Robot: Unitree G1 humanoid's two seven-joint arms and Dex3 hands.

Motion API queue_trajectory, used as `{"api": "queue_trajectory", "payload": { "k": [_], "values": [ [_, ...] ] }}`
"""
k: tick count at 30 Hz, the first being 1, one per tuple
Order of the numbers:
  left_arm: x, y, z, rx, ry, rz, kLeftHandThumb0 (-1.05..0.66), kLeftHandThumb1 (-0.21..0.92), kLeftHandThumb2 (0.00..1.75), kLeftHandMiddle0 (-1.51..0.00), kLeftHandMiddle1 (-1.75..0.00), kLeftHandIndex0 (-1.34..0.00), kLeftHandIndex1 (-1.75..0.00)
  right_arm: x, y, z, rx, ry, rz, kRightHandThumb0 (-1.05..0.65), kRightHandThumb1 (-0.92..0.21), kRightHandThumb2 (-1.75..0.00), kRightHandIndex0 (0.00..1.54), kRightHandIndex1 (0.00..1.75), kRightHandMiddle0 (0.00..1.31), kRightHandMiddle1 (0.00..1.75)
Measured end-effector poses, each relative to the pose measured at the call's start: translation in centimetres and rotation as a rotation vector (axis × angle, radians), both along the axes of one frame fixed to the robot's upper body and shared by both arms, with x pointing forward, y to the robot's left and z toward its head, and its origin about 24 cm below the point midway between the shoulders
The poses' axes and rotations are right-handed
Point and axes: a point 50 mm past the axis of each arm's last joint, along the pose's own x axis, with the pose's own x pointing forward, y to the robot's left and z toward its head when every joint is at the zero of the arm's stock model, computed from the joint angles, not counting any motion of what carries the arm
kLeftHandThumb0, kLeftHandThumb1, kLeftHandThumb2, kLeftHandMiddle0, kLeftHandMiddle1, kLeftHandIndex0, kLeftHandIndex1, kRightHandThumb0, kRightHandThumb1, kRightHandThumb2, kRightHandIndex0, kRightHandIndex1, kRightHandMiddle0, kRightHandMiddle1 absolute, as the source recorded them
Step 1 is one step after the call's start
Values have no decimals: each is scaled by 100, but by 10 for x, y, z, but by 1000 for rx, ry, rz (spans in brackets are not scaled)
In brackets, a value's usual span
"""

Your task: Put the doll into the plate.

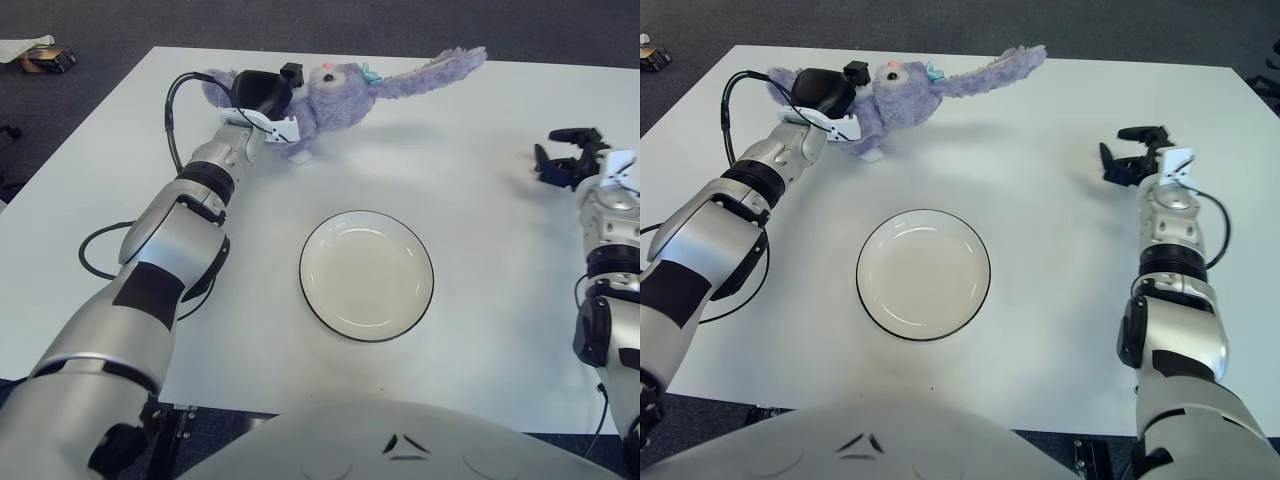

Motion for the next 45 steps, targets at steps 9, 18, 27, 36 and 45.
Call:
{"api": "queue_trajectory", "payload": {
  "k": [9, 18, 27, 36, 45],
  "values": [
    [-4, -9, 18, -37, -92, -99, -54, 14, 153, -132, -175, -75, -175, 15, 40, -2, -120, 38, 109, -45, -41, -107, 34, 153, 0, 165],
    [-17, -17, 35, -85, -180, -201, -54, 14, 153, -132, -175, -75, -175, 29, 66, -1, -311, 79, 216, -49, -47, -103, 40, 146, 0, 163],
    [-26, -13, 42, -115, -221, -252, -53, 15, 152, -130, -175, -74, -175, 33, 81, 0, -586, 82, 344, -54, -53, -99, 44, 142, 0, 159],
    [-38, -11, 46, -153, -249, -329, -53, 17, 150, -129, -175, -73, -175, 36, 82, 0, -624, 99, 361, -51, -53, -102, 39, 139, 0, 162],
    [-53, -10, 38, -140, -248, -385, -52, 18, 148, -128, -175, -71, -175, 37, 82, 0, -601, 93, 358, -51, -56, -99, 35, 137, 0, 164]
  ]
}}
